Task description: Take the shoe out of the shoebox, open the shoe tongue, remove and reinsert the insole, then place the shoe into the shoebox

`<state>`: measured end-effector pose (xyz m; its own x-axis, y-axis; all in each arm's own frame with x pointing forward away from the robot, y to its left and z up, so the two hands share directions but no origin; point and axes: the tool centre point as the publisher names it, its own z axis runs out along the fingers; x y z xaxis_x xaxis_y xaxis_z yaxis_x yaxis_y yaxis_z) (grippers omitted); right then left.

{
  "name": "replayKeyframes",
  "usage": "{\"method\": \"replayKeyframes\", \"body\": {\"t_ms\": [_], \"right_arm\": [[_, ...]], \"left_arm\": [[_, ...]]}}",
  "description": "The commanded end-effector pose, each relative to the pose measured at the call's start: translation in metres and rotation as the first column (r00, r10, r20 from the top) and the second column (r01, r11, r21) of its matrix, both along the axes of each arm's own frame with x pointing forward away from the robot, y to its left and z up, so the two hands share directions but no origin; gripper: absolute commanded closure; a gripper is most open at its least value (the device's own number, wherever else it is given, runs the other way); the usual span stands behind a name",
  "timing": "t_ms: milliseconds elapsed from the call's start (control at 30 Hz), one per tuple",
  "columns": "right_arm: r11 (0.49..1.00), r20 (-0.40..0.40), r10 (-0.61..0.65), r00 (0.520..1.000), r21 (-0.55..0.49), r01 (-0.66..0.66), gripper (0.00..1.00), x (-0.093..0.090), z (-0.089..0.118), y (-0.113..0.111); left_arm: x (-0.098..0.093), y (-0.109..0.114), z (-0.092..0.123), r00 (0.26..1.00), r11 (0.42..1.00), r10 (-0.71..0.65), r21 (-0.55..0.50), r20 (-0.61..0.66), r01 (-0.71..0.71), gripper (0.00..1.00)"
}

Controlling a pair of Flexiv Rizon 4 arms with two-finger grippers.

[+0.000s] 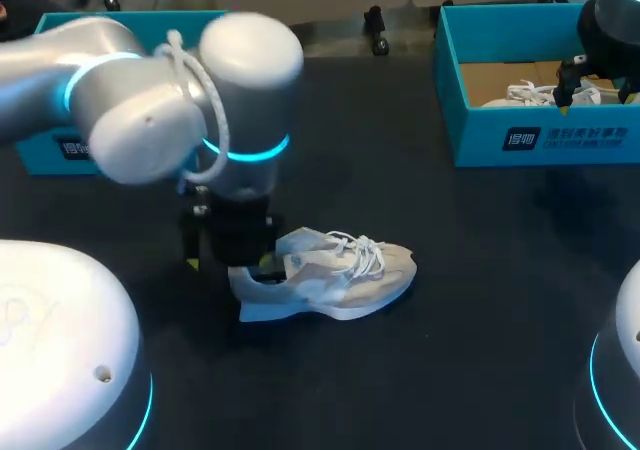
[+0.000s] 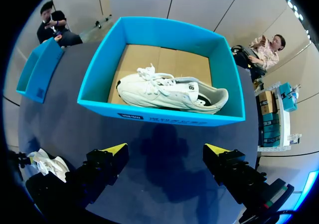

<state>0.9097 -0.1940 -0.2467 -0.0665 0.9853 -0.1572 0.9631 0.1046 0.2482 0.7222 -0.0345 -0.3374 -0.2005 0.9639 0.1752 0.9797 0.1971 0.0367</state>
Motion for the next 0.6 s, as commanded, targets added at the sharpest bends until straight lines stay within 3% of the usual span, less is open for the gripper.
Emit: {"method": "replayKeyframes", "body": {"t_ms": [33, 300, 600], "right_arm": [[1.0, 0.002, -0.001, 1.0, 0.0, 0.001, 0.0, -0.001, 0.0, 0.0], [1.0, 0.002, -0.001, 1.0, 0.0, 0.001, 0.0, -0.001, 0.0, 0.0], [1.0, 0.002, -0.001, 1.0, 0.0, 0.001, 0.0, -0.001, 0.0, 0.0]], "left_arm": [[0.0, 0.02, 0.026, 0.999, 0.997, 0.034, -0.066, -0.001, -0.034, 0.0], [0.003, 0.034, 0.052, 0.988, 0.975, 0.135, -0.166, -0.076, -0.146, 0.0], [-0.001, 0.059, 0.066, 0.966, 0.951, 0.211, -0.198, -0.146, -0.238, 0.0]]}}
